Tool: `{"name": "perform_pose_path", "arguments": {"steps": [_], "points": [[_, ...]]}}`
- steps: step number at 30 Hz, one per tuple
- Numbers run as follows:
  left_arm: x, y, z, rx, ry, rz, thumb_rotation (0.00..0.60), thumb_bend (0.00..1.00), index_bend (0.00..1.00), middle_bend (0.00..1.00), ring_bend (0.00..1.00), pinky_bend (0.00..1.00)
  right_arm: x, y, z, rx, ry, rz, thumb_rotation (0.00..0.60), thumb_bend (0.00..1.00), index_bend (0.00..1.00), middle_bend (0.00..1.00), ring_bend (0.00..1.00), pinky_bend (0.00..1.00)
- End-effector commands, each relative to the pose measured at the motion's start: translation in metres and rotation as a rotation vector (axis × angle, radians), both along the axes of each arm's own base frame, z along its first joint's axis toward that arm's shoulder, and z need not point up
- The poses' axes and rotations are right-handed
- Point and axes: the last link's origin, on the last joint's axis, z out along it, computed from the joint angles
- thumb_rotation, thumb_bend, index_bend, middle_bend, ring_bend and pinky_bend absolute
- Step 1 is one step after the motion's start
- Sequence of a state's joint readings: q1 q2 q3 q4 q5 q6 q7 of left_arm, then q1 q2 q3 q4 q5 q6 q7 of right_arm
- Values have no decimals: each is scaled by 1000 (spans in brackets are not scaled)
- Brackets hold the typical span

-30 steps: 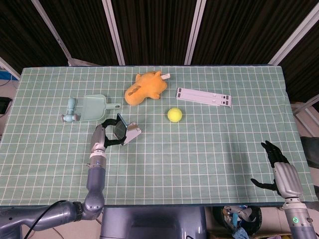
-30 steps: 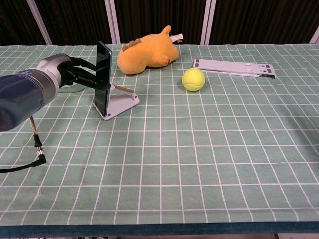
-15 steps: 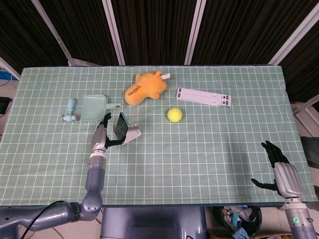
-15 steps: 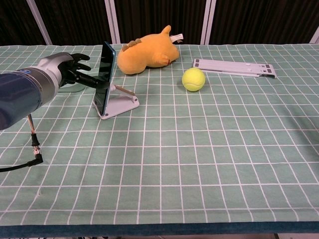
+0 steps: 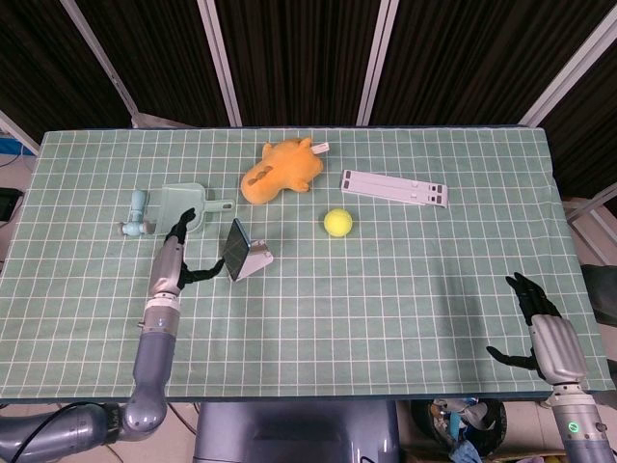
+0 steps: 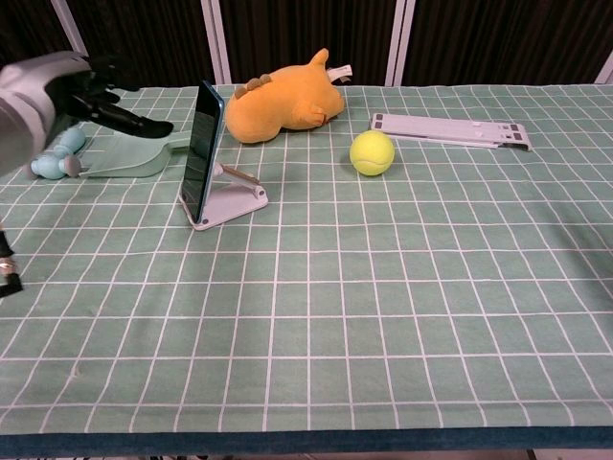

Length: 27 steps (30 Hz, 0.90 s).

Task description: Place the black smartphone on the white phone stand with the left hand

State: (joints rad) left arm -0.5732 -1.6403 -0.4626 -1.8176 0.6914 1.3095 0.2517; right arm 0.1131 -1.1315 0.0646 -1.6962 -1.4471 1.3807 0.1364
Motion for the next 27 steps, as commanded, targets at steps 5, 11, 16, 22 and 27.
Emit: {"name": "perform_pose_path", "arguments": {"steps": [5, 11, 16, 22, 27], "points": [[-56, -35, 56, 28, 259, -91, 600, 213, 4, 40, 0, 0, -1, 0, -1, 6, 22, 6, 600, 160, 0, 0, 0, 185], [-103, -68, 87, 0, 564, -236, 600, 187, 0, 0, 0, 0, 0, 1, -1, 7, 43, 11, 600, 160, 0, 0, 0, 185], [-135, -102, 100, -13, 715, -287, 600, 102, 0, 0, 0, 0, -1, 1, -1, 5, 60, 15, 600, 160, 0, 0, 0, 185], [-159, -131, 107, -19, 789, -289, 600, 69, 0, 0, 0, 0, -1, 2, -2, 4, 72, 23, 600, 160, 0, 0, 0, 186], [-163, -134, 107, -10, 778, -281, 600, 69, 0, 0, 0, 0, -1, 4, -1, 0, 77, 26, 600, 159, 0, 0, 0, 185]]}}
